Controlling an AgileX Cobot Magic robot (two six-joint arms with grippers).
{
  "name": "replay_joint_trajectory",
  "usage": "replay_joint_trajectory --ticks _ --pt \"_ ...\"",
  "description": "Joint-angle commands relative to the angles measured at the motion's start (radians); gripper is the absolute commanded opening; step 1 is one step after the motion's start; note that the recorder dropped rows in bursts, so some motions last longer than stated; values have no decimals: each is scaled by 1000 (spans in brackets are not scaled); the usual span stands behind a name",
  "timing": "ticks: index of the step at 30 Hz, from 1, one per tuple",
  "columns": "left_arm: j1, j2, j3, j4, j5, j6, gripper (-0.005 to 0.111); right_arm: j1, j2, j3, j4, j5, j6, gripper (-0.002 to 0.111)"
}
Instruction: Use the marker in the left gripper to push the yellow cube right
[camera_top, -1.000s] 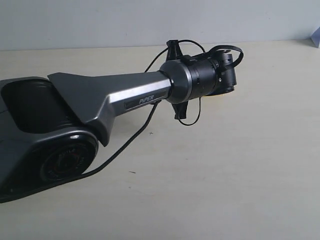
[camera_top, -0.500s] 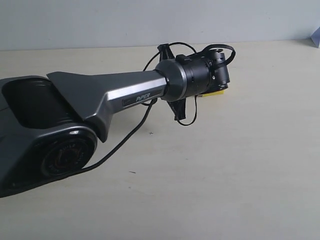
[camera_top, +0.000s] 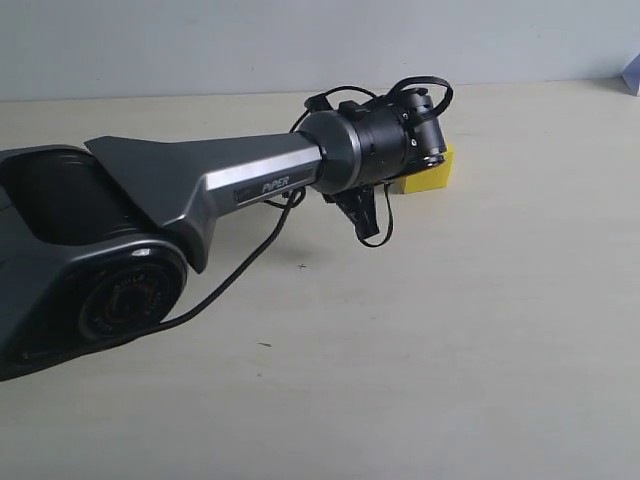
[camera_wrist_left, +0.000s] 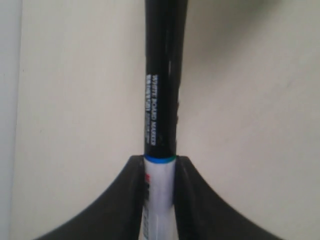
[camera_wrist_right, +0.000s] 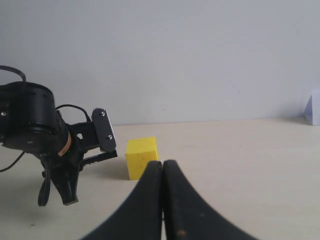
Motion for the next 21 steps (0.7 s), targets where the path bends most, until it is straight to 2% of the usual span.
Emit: replay_joint_trajectory --ticks 1,11,18,21 --pt "6 -5 -7 -29 -45 -23 0 1 -5 5 0 -8 -2 0" --pt "6 -5 -7 -79 -183 -75 0 1 -5 5 0 -8 -2 0" --pt "27 -5 -7 -79 -131 -128 0 1 -5 5 0 -8 -2 0" --pt "45 -5 -7 -135 -122 -155 0 1 -5 5 0 -8 -2 0"
